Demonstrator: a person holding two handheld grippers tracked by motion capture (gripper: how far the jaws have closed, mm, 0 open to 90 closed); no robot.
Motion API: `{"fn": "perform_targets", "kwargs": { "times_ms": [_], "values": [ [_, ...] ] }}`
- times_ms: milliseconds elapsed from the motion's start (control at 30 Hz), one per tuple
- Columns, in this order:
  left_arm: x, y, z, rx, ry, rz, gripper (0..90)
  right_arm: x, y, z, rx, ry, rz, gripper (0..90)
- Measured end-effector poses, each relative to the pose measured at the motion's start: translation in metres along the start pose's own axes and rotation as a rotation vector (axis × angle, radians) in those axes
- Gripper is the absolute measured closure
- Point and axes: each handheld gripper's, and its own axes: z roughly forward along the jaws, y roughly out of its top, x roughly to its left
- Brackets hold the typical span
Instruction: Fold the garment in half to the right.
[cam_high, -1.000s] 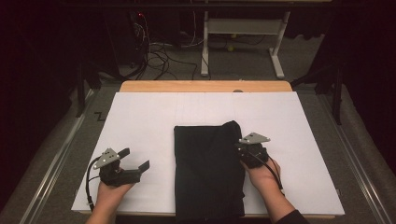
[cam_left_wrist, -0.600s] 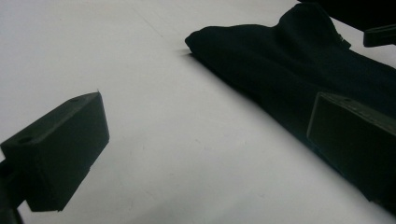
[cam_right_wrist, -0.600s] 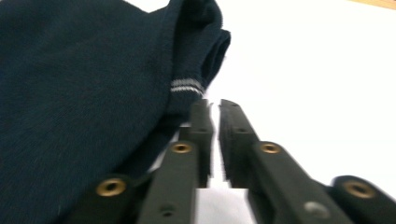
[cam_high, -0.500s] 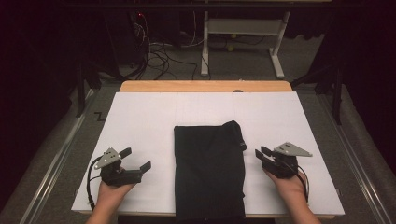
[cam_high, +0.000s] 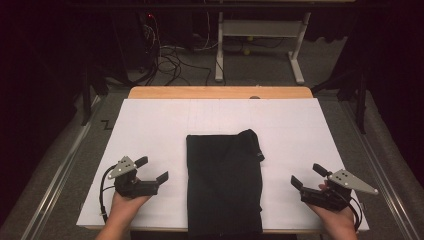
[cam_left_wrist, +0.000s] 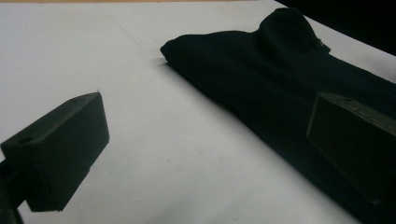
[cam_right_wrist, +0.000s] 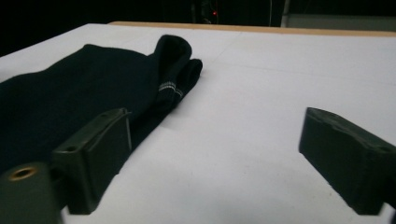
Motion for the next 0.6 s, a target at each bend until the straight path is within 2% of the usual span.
{"fn": "perform_targets", "kwargs": {
  "times_ms": [67,133,233,300,400,600],
  "values": [
    [-0.001,0.001,0.001,0.000,-0.003,0.009,0.0,0.008,0.003,-0.003,-0.035,-0.006,-0.018,0.1],
    [-0.002,0.001,0.003,0.003,-0.004,0.017,0.0,0.015,0.003,-0.004,-0.054,-0.010,-0.053,0.1],
    [-0.003,0.001,0.003,0.000,-0.001,0.024,0.0,0.017,-0.001,0.002,-0.047,0.004,-0.090,0.1],
    [-0.003,0.001,0.001,-0.007,0.003,0.025,0.0,0.015,-0.005,0.007,-0.027,0.004,-0.086,0.1],
    [-0.003,0.001,-0.002,-0.019,0.011,0.025,0.0,0.016,-0.004,0.004,-0.051,-0.006,-0.089,0.1],
    [-0.005,0.002,-0.001,-0.017,0.011,0.042,0.0,0.017,-0.005,0.004,-0.052,-0.007,-0.086,0.1]
  ]
}}
